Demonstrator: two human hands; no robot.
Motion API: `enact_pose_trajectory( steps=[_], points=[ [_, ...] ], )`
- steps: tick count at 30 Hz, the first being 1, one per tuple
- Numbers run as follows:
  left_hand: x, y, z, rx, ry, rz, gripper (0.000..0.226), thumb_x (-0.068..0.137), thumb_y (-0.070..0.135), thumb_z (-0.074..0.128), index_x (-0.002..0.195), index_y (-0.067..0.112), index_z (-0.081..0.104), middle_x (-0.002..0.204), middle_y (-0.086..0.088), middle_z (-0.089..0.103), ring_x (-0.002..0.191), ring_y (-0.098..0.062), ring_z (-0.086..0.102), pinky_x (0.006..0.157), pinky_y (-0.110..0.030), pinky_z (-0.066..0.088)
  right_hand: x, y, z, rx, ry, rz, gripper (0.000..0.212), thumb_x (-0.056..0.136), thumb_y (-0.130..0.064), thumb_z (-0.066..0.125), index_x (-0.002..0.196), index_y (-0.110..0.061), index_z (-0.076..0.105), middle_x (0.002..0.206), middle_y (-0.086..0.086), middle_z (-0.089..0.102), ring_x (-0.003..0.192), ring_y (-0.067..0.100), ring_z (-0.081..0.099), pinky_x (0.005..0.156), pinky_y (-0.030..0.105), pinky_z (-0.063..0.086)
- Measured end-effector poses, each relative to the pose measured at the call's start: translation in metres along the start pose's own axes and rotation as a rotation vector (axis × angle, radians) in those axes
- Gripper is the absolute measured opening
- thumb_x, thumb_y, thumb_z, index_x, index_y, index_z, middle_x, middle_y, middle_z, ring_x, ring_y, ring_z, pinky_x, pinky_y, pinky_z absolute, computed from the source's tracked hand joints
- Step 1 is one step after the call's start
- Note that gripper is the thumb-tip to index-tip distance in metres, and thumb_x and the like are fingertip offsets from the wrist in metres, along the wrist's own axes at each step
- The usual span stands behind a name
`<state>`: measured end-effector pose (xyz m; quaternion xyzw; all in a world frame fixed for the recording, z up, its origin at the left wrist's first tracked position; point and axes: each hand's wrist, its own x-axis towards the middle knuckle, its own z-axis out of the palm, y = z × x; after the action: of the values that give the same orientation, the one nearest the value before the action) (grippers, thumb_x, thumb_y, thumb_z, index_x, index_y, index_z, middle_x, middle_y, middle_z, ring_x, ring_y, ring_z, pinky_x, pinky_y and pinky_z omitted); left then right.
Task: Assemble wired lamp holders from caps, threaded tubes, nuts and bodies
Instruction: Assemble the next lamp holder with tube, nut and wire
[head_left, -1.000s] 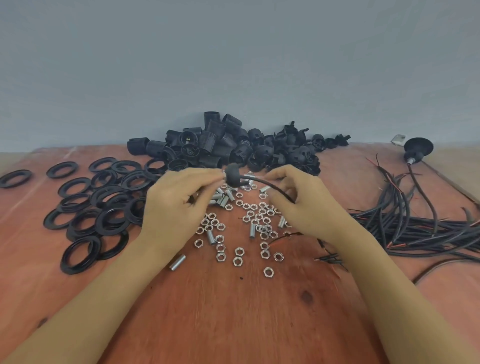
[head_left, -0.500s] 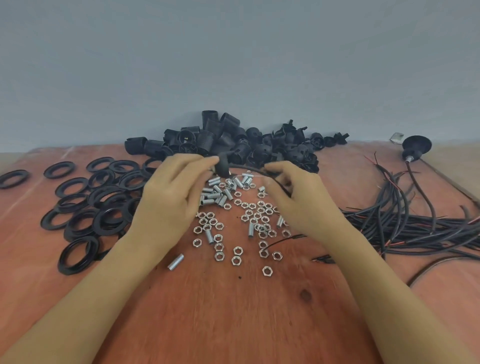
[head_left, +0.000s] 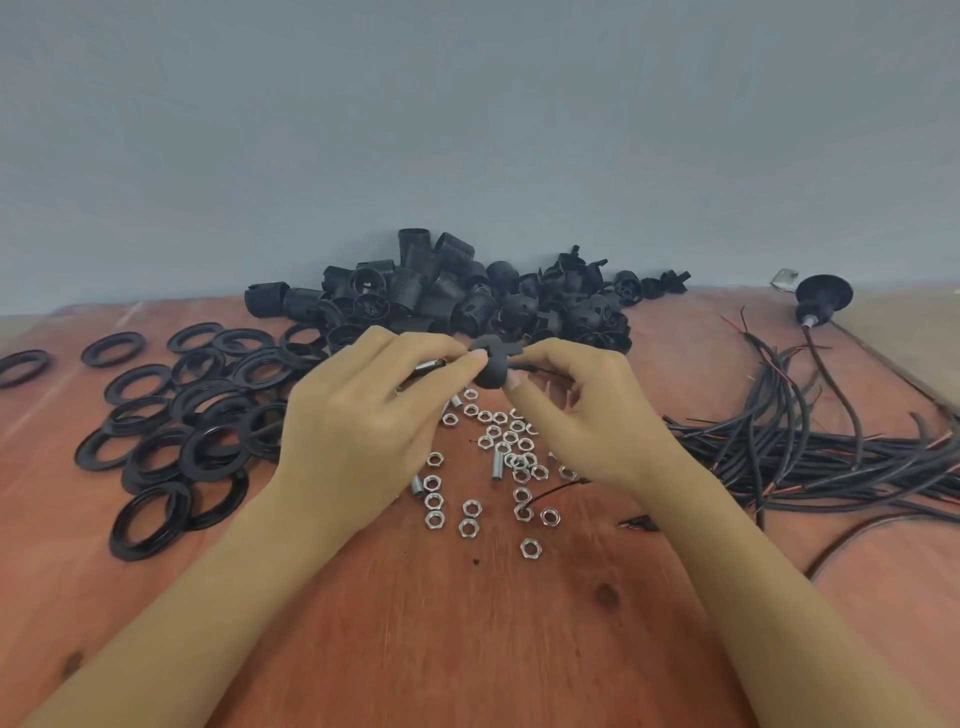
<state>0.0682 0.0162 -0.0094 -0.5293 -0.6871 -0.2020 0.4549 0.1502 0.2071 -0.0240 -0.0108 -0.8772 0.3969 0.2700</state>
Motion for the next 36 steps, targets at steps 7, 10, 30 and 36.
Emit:
enact_pose_trajectory(
  steps=[7, 10, 30, 36],
  points=[
    [-0.004, -0.018, -0.003, -0.087, -0.258, -0.006, 0.029, 0.091, 0.01, 0.065, 0.12, 0.011, 0.069, 0.1, -0.003, 0.07, 0.079, -0.022, 0.067, 0.055, -0.037, 0.055, -0.003, -0.001, 0.008, 0.027, -0.067, -0.003, 0.017, 0.099, -0.016, 0.054, 0.093, -0.011, 0.07, 0.08, 0.006, 0.058, 0.068, 0.016, 0.05, 0.065, 0.031, 0.043],
    [-0.005, -0.013, -0.001, -0.144, -0.346, 0.019, 0.036, 0.087, 0.003, 0.069, 0.123, 0.01, 0.067, 0.102, -0.006, 0.067, 0.076, -0.022, 0.066, 0.048, -0.036, 0.053, -0.004, -0.004, 0.016, 0.076, -0.103, 0.023, 0.013, 0.095, -0.01, 0.057, 0.092, -0.01, 0.07, 0.084, 0.01, 0.064, 0.067, 0.021, 0.054, 0.062, 0.034, 0.045],
    [0.005, 0.005, -0.011, 0.016, -0.518, -0.055, 0.041, 0.064, 0.017, 0.089, 0.103, 0.017, 0.074, 0.072, 0.002, 0.066, 0.054, -0.023, 0.063, 0.048, -0.03, 0.044, 0.0, -0.007, 0.011, 0.559, -0.107, 0.438, 0.02, 0.082, 0.005, 0.073, 0.095, -0.009, 0.068, 0.075, 0.004, 0.075, 0.063, 0.012, 0.069, 0.06, 0.019, 0.055],
    [-0.009, 0.009, 0.008, -0.227, -0.529, -0.289, 0.06, 0.079, 0.011, 0.068, 0.136, 0.023, 0.054, 0.092, 0.005, 0.054, 0.065, -0.014, 0.054, 0.054, -0.027, 0.044, 0.001, -0.011, 0.007, 0.881, -0.107, 0.493, 0.025, 0.08, 0.01, 0.07, 0.102, -0.002, 0.065, 0.079, 0.014, 0.074, 0.061, 0.017, 0.068, 0.06, 0.021, 0.055]
  ],
)
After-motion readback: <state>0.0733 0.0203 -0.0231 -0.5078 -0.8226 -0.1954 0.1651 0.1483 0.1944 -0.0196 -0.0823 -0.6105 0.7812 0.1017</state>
